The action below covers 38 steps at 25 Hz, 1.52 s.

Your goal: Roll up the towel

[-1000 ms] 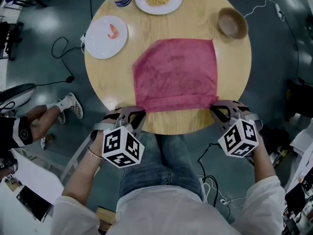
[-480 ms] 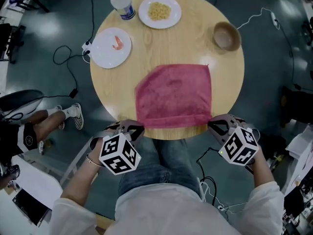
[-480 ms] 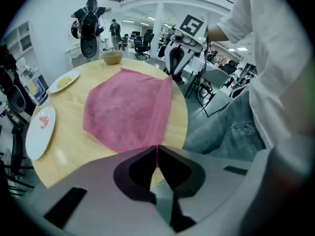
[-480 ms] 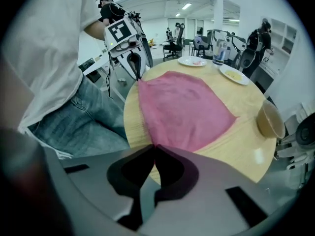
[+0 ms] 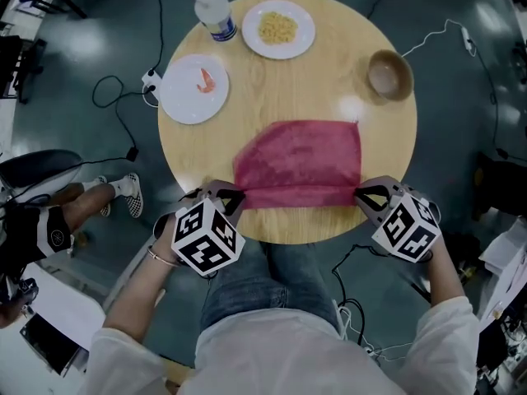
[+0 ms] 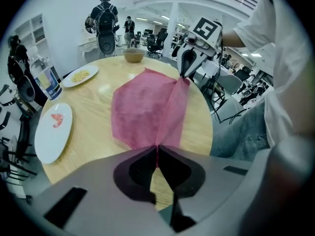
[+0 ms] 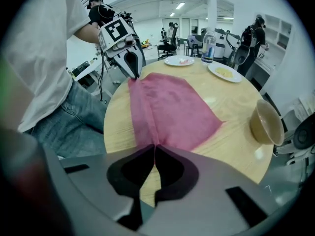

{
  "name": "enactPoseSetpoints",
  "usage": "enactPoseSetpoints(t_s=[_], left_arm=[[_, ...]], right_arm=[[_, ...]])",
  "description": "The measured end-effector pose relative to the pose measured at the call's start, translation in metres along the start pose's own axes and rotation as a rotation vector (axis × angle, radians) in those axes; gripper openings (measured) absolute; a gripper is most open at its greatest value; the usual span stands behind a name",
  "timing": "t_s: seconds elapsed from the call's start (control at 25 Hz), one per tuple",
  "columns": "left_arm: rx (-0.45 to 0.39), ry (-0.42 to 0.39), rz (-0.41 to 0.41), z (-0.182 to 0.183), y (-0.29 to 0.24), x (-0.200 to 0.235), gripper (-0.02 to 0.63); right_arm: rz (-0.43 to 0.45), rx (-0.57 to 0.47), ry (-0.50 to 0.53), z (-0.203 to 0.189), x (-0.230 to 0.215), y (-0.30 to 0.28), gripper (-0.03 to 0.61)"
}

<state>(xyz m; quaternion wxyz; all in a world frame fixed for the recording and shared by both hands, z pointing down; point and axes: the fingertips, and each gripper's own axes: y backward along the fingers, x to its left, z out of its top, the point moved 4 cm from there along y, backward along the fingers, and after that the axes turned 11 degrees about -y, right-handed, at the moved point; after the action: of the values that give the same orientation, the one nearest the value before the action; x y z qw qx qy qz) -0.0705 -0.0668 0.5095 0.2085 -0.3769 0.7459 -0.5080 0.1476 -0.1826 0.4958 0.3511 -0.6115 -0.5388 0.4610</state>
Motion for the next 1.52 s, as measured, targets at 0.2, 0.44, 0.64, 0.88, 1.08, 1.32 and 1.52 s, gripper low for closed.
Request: enactPoseSetpoints(t_s=[0.2,0.44,0.64,0.88,1.08,1.32,1.52], left_arm=[[0.005,0.02,0.003,-0.002,-0.007,0.006,0.017],[0.004,0.031,0.028,-0.003,-0.01,0.008,0.018],[-0.012,0.035,0.046,-0.005,-0.007,0.01,0.04],[-0.022,0.014,0.112,-0.007,0.014,0.012,0.081],[-0.068,-0.103,0.066,0.007,0.022,-0.017,0.08],[-0.029,-0.231,0.044,0.006,-0.003,-0.035,0.078],[0.009,-0.265,0.073,-0.004,-0.018,-0.034,0.075]], right_arm=[[0.026,0.009,-0.017,0.003,-0.008,-0.007,0.012],[0.004,0.008,-0.024,0.003,-0.014,-0.012,0.012],[-0.048,-0.018,-0.023,0.004,-0.019,-0.012,0.047],[-0.094,-0.067,-0.026,0.005,-0.019,0.009,0.077],[-0.051,-0.045,0.052,0.005,0.014,0.016,0.075],[-0.046,0.031,0.147,-0.011,0.029,-0.013,0.074],[-0.104,0.059,0.203,-0.019,0.023,-0.027,0.064]])
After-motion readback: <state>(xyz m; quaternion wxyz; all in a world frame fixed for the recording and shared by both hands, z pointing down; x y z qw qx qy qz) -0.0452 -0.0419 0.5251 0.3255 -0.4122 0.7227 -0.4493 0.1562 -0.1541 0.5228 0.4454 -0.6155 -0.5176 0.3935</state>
